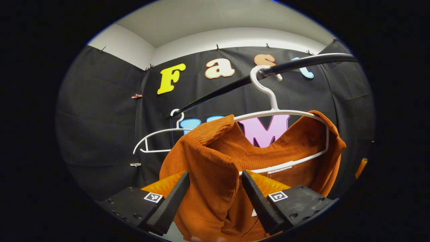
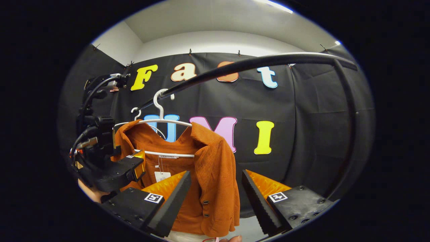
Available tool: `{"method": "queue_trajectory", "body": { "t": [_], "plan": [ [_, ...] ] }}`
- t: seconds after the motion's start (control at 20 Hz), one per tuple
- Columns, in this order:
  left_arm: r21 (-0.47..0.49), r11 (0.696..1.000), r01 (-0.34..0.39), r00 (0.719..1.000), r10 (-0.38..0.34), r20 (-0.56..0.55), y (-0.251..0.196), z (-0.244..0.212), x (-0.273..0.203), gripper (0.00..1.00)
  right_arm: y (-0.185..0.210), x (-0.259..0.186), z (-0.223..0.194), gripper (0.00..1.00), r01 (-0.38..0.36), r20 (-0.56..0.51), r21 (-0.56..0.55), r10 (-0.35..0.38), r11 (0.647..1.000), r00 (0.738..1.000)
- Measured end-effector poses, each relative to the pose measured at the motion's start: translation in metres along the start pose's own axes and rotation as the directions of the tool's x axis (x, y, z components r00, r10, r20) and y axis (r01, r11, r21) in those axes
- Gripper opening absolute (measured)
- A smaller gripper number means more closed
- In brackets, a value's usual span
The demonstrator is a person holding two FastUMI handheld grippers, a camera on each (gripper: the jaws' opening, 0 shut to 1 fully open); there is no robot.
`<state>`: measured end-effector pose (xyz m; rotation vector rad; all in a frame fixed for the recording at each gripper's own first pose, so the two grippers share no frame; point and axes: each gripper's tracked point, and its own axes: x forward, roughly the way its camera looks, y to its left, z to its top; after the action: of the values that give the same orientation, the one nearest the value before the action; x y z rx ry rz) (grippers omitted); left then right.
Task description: Grasp the clothes on the hanger with both hands and then place them into the laundry hamper below.
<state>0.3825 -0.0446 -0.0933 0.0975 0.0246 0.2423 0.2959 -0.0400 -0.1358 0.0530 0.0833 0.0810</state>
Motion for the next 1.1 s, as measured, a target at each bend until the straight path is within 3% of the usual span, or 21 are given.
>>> {"method": "queue_trajectory", "body": {
  "t": [0.1,0.35,0.45,0.6,0.65,0.75,0.85,0.95,1.1],
  "plan": [
    [0.002,1.000,-0.006,1.000,0.006,0.021,0.008,0.007,-0.002,0.94,0.005,0.015,-0.003,0.98,0.003,0.003,0.004,-0.003,1.000,1.000],
    [-0.031,0.999,0.010,1.000,-0.010,0.015,0.028,0.012,-0.012,0.24,0.023,0.064,-0.008,0.98,0.024,0.031,0.012,-0.024,1.000,0.999],
    [-0.063,0.998,0.016,1.000,-0.017,-0.006,0.034,0.012,-0.015,0.07,0.026,0.078,-0.012,0.98,0.045,0.044,0.020,-0.046,0.999,0.998],
    [-0.036,0.999,0.030,0.999,-0.030,-0.012,0.039,0.011,-0.017,0.05,0.021,0.096,-0.021,0.98,0.067,0.048,0.044,-0.069,0.997,0.996],
    [-0.017,0.999,0.040,0.999,-0.040,-0.015,0.039,0.008,-0.016,0.05,0.018,0.099,-0.023,0.85,0.074,0.043,0.053,-0.076,0.996,0.996],
    [0.012,0.998,0.065,0.998,-0.065,-0.016,0.036,0.005,-0.016,0.05,0.014,0.106,-0.032,0.50,0.070,0.014,0.079,-0.071,0.994,0.997],
    [0.027,0.999,0.045,0.999,-0.044,-0.007,0.044,0.006,-0.015,0.06,0.010,0.106,-0.032,0.14,0.057,0.005,0.098,-0.058,0.994,0.998],
    [0.035,0.999,0.031,0.999,-0.031,-0.013,0.049,0.005,-0.014,0.05,0.009,0.103,-0.039,0.10,0.039,-0.032,0.114,-0.036,0.993,0.999],
    [0.022,0.999,0.046,0.999,-0.046,-0.007,0.046,0.007,-0.015,0.05,0.027,0.099,-0.049,0.10,-0.044,-0.102,0.256,0.072,0.966,0.992]
  ]
}}
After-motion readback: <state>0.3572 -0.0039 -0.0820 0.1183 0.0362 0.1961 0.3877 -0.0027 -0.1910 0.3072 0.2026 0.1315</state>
